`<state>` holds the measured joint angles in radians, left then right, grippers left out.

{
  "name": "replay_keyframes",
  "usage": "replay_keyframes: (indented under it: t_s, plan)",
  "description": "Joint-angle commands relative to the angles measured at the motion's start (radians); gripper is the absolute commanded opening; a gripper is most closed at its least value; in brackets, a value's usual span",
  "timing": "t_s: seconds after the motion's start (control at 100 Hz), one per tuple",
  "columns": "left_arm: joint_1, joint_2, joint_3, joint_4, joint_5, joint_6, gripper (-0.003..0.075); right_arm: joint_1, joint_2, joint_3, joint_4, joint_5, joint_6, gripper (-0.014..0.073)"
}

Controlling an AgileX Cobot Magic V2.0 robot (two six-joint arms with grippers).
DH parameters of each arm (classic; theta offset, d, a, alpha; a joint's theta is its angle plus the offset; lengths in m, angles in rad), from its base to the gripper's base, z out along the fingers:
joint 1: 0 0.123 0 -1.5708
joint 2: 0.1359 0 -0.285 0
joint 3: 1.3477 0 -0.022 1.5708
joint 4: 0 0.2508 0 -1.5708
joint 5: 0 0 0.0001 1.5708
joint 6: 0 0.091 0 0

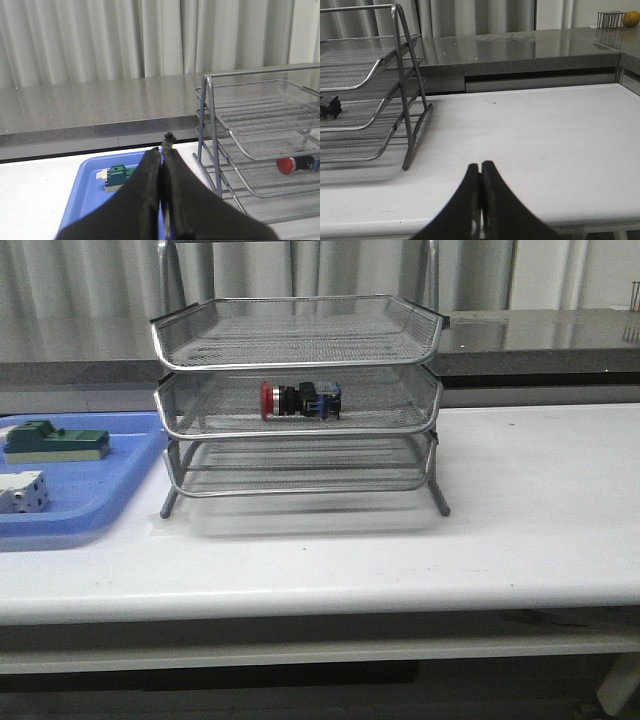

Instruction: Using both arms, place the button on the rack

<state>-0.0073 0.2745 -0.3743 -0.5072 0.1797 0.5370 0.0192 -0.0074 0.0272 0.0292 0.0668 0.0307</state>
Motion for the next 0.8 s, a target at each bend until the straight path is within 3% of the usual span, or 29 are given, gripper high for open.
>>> replay_keyframes:
  t_s: [0.0, 0.16, 0.33, 0.41, 0.79]
  plan:
    - [0.002, 0.007, -0.027, -0.016, -0.064, -0.010, -0.0020, -0.005, -0.021, -0.016, -0.008, -0.074, 0.000, -0.0057]
    - [0.002, 0.007, -0.016, 0.058, -0.051, -0.037, -0.0020, -0.005, -0.021, -0.016, -0.008, -0.074, 0.000, -0.0057]
    - [0.002, -0.026, 0.030, 0.372, -0.031, -0.356, -0.0020, -0.005, -0.021, -0.016, -0.008, -0.074, 0.000, -0.0057]
    - [0.002, -0.061, 0.065, 0.461, -0.040, -0.430, -0.0020, -0.005, -0.021, -0.016, -0.008, -0.074, 0.000, -0.0057]
    - [-0.021, -0.267, 0.305, 0.524, -0.051, -0.516, -0.0020, -0.005, -0.021, -0.016, -0.008, -0.074, 0.000, -0.0057]
